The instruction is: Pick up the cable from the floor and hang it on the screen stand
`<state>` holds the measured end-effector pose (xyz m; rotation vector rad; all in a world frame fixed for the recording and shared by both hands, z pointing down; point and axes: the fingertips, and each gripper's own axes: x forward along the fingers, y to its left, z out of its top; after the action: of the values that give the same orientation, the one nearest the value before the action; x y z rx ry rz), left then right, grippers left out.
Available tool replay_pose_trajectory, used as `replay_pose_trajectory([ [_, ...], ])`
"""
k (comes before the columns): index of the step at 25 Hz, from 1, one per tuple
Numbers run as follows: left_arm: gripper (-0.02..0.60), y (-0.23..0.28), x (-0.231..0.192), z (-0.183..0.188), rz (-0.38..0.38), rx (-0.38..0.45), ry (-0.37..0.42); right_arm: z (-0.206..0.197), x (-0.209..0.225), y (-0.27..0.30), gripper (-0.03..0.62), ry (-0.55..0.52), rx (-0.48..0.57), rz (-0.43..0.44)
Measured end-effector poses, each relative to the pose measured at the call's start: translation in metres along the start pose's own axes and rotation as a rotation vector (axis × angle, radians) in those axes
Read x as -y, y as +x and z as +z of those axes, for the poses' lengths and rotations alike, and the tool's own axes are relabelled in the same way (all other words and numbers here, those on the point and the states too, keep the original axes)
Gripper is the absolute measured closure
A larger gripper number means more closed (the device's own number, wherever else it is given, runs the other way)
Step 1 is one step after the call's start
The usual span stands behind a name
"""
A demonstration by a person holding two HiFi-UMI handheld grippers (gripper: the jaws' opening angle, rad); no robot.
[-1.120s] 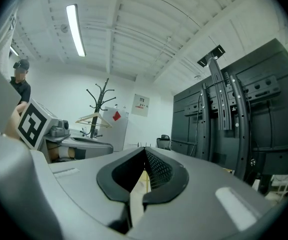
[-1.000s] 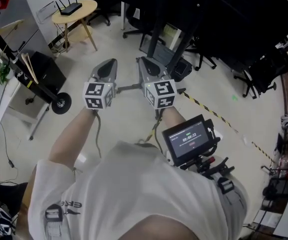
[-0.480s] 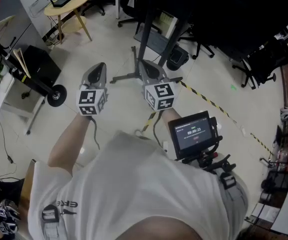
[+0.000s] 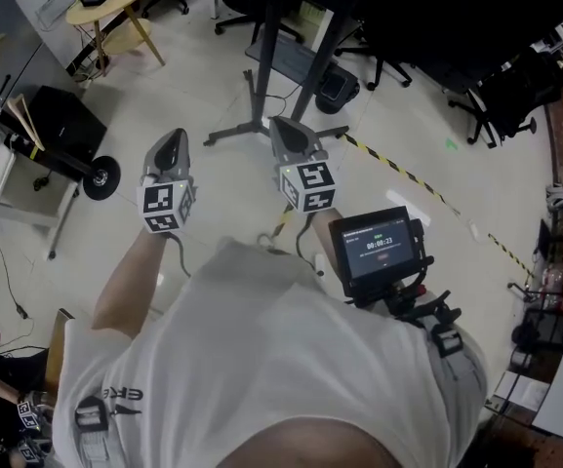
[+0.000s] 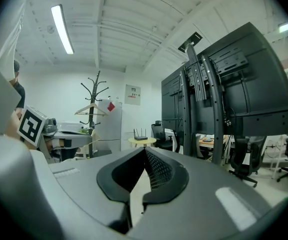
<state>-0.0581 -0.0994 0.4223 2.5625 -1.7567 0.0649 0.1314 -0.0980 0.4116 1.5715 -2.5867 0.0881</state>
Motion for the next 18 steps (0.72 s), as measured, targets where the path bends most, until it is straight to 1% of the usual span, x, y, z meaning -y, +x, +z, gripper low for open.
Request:
replay_pose_trajectory([
  [9, 0.578, 0.004, 0.004, -0.011, 0.003, -0.020, -0.013, -0.014, 0.016, -0.013, 0.582, 0.015, -0.014, -0.044],
  [18, 0.578, 0.028, 0.008, -0.010, -0.006, -0.027, -0.012, -0.013, 0.043, -0.008, 0.582, 0.021, -0.013, -0.065],
])
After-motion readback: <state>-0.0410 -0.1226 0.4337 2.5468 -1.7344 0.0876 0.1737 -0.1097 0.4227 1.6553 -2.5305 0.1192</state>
